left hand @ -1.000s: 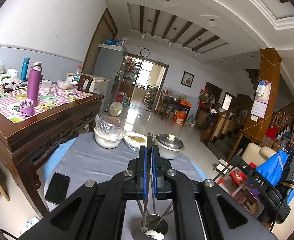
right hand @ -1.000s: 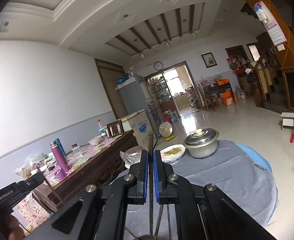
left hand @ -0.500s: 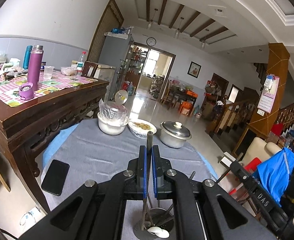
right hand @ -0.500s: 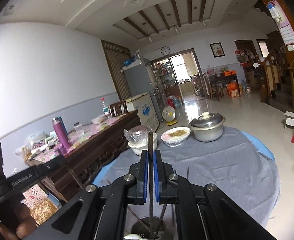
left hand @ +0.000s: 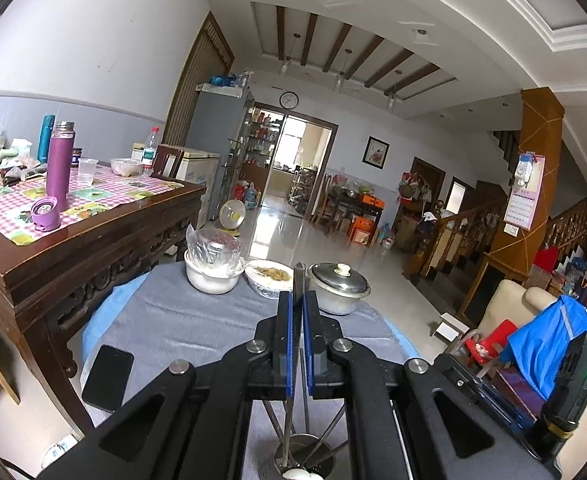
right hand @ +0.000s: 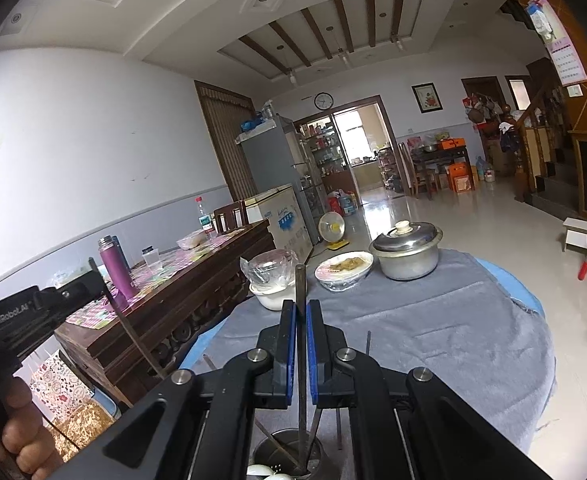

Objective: Organize utensils

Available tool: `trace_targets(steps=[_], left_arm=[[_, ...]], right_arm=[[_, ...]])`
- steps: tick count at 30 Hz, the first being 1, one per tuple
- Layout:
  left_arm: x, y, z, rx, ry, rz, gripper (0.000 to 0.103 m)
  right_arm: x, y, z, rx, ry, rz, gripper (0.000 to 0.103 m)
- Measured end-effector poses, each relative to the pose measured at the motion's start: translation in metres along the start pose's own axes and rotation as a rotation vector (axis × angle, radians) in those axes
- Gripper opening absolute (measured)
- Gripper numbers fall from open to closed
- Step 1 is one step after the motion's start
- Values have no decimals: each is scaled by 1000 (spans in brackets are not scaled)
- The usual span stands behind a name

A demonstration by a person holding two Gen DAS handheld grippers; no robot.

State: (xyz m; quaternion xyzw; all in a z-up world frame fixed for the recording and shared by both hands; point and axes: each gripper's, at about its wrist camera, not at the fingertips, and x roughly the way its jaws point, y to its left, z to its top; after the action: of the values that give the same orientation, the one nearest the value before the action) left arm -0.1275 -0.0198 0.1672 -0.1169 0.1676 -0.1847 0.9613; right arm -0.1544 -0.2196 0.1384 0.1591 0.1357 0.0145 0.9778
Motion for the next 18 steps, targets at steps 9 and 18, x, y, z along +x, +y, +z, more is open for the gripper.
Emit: trace_targets(steps=[9, 18], left_arm=[[32, 10, -20, -23, 77, 38, 5], [37, 18, -28, -37, 110, 35, 5]], right_arm=[[3, 0, -3, 4, 11, 1, 6], [11, 1, -9, 5, 36, 1, 6]])
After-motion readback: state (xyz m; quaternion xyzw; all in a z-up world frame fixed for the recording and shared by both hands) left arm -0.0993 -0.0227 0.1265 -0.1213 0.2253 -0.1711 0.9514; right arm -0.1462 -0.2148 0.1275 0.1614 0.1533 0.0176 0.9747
